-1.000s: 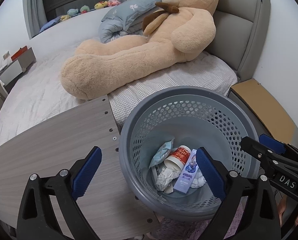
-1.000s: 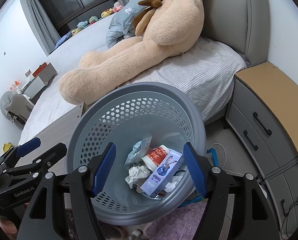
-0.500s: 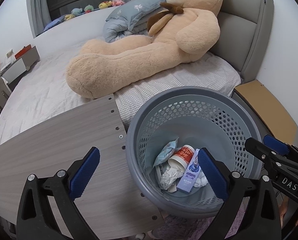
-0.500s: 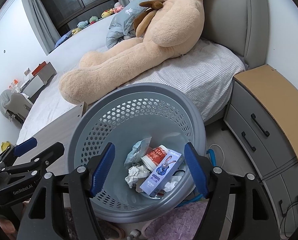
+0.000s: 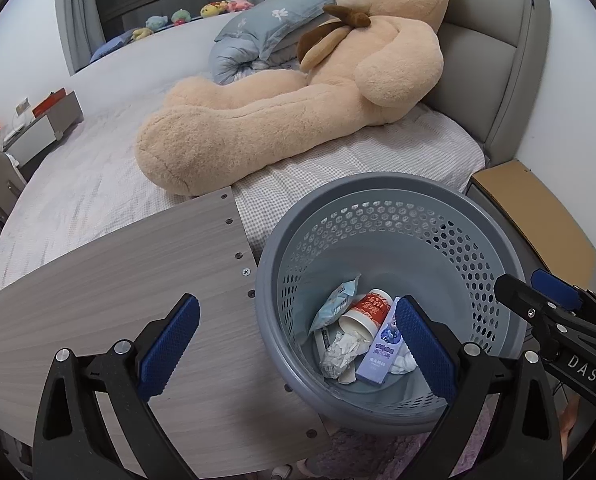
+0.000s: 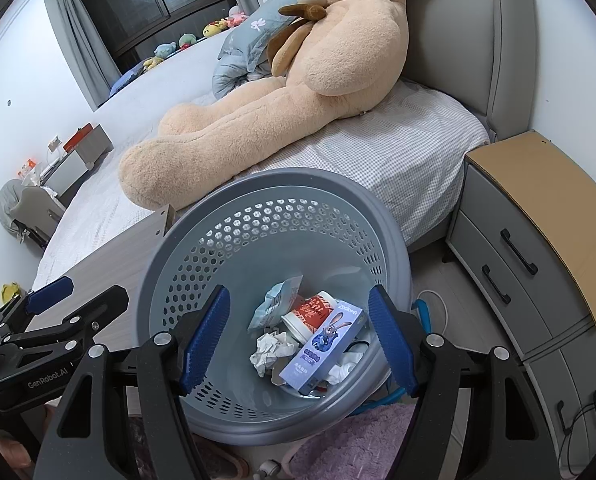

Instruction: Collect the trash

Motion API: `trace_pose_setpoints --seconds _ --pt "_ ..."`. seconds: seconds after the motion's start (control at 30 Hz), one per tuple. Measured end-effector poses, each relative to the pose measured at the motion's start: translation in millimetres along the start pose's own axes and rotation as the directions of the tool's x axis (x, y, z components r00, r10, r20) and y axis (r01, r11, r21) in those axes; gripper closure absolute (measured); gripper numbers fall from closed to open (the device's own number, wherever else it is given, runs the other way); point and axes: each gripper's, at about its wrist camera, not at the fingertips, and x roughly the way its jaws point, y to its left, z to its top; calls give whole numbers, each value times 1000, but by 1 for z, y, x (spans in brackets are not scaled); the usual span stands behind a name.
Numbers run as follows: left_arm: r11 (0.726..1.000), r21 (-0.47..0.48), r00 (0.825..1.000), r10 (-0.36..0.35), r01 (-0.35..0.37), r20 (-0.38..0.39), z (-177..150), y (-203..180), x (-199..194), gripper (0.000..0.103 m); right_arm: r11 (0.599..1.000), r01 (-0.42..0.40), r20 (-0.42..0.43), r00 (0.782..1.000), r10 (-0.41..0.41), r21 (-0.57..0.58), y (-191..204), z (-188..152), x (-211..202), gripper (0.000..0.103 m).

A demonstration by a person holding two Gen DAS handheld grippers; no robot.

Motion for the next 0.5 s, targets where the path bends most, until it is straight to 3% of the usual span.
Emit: trace_pose_setpoints --seconds 0.5 --pt "1000 3 1000 5 -5 -1 -2 -1 0 6 1000 0 -1 1000 0 0 -1 0 0 34"
